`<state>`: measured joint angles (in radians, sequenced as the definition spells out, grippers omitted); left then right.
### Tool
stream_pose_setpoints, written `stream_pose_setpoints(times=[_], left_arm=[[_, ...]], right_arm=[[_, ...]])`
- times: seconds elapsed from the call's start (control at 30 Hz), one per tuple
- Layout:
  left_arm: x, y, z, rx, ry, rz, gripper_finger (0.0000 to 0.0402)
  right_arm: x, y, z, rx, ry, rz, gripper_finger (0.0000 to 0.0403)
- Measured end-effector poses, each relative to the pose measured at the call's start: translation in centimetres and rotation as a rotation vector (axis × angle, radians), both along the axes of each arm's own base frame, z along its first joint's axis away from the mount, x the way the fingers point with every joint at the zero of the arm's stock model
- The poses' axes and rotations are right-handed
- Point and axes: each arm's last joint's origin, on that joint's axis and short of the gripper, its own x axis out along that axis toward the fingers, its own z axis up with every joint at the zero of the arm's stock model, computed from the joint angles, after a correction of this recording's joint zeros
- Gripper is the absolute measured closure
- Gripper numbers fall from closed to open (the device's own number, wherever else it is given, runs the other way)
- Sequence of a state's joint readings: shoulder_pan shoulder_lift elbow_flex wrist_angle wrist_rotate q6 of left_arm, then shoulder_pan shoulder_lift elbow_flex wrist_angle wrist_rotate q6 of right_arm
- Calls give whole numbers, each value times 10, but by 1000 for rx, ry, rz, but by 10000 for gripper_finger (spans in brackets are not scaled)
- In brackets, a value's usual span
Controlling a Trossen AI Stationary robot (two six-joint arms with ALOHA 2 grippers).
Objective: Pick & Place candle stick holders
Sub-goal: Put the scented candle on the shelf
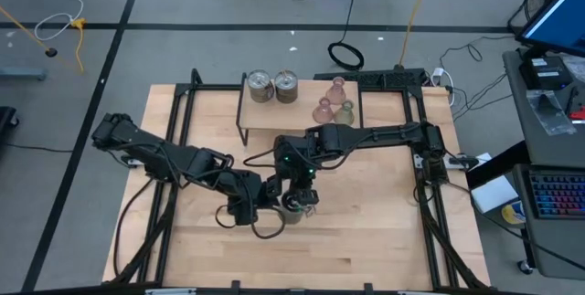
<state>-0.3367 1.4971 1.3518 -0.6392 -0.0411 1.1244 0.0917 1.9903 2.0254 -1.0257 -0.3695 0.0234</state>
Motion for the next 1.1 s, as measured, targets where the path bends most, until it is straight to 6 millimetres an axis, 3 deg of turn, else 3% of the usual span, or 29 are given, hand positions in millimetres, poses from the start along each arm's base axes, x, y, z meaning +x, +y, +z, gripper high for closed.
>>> stream_pose_setpoints(times=[0.27, 0.37, 0.63, 0.87, 1.1], left_arm=[[0, -7, -3, 60, -14, 10, 293], [-1, -8, -11, 149, -45, 53, 293], [0, -7, -38, 414, -108, -23, 293], [-2, -19, -38, 372, -131, -39, 293], [-10, -17, -35, 276, -110, 203, 293]], right_arm=[[0, 0, 0, -21, -16, 30, 403], [-1, 0, 0, -30, -15, 51, 403], [-7, -1, -3, -43, 36, 81, 403], [-6, -4, -3, -54, 29, 74, 403], [-4, -12, -6, -151, 20, 39, 403]])
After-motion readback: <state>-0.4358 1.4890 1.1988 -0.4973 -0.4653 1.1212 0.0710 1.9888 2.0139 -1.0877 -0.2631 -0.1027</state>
